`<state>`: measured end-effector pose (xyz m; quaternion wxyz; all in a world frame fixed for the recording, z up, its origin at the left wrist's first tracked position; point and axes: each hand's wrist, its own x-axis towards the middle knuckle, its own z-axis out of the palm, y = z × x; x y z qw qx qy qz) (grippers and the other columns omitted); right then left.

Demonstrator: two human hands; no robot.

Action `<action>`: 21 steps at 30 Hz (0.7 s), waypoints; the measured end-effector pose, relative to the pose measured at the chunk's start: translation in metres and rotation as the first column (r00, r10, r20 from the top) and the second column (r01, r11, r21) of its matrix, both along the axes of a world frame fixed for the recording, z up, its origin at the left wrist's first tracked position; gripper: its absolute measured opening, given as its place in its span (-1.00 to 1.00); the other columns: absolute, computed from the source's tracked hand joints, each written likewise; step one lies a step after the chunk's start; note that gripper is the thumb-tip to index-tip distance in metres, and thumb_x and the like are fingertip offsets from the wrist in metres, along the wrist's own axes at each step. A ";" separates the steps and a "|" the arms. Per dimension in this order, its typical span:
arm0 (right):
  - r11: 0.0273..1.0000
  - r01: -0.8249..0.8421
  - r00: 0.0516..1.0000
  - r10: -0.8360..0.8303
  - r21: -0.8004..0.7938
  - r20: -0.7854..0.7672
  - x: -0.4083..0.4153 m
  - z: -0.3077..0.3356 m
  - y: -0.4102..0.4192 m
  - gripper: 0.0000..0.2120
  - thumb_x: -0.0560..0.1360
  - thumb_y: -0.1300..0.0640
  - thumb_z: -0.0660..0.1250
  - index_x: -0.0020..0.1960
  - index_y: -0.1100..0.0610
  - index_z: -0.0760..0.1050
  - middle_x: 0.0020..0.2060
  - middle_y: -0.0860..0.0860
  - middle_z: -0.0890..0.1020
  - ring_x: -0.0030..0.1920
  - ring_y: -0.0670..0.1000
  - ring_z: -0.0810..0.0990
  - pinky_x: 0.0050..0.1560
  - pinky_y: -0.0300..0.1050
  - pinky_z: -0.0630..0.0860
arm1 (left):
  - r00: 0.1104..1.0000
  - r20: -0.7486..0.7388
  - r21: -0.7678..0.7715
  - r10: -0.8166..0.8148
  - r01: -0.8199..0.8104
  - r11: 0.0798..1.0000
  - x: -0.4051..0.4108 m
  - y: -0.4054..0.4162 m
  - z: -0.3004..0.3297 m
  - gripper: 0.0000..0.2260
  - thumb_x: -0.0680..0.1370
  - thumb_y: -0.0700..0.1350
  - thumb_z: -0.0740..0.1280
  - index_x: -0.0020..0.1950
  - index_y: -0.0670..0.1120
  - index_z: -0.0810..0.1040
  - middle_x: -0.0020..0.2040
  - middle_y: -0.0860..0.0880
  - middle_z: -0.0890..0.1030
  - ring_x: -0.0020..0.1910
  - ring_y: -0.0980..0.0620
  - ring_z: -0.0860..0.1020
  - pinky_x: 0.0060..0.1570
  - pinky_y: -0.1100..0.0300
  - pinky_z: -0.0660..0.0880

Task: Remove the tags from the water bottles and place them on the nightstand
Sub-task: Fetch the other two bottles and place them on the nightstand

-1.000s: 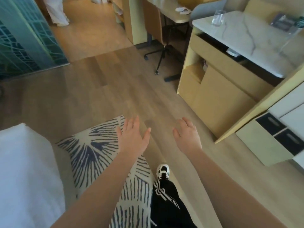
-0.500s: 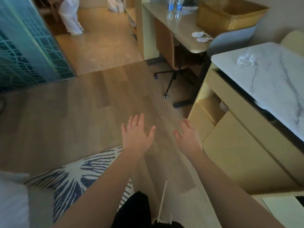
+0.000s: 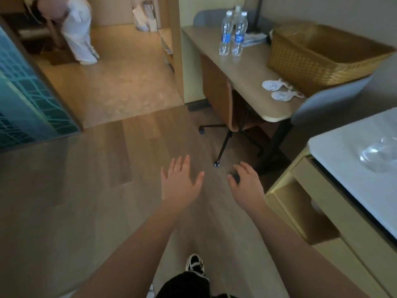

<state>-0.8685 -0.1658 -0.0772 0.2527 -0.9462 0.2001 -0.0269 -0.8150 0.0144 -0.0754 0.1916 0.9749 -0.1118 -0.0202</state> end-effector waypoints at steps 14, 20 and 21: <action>0.998 0.061 0.996 -0.062 0.017 0.063 0.299 0.020 -0.109 -0.54 0.58 -0.02 0.21 0.44 0.10 0.34 0.46 0.07 0.30 0.46 0.05 0.22 0.43 -0.03 0.18 | 0.993 0.061 -0.048 -0.103 0.106 0.993 0.315 -0.118 0.005 -0.36 0.58 0.28 0.03 0.58 -0.03 0.09 0.57 -0.07 0.20 0.56 -0.04 0.06 0.48 -0.16 -0.04; 0.993 0.101 0.990 -0.106 0.062 0.091 0.453 0.020 -0.176 -0.56 0.58 0.01 0.21 0.41 0.14 0.35 0.45 0.12 0.30 0.46 0.10 0.22 0.42 -0.03 0.16 | 0.981 0.057 -0.032 -0.184 0.186 0.982 0.471 -0.202 0.012 -0.35 0.58 0.29 0.02 0.58 0.00 0.06 0.58 -0.04 0.17 0.56 -0.02 0.05 0.48 -0.13 -0.04; 0.990 0.120 0.987 -0.127 0.068 0.099 0.478 0.022 -0.188 -0.56 0.58 0.01 0.22 0.41 0.14 0.35 0.46 0.12 0.30 0.46 0.10 0.21 0.42 -0.05 0.13 | 0.978 0.066 -0.030 -0.200 0.202 0.979 0.496 -0.215 0.016 -0.36 0.58 0.29 0.02 0.58 -0.01 0.07 0.57 -0.05 0.18 0.56 -0.03 0.06 0.48 -0.13 -0.03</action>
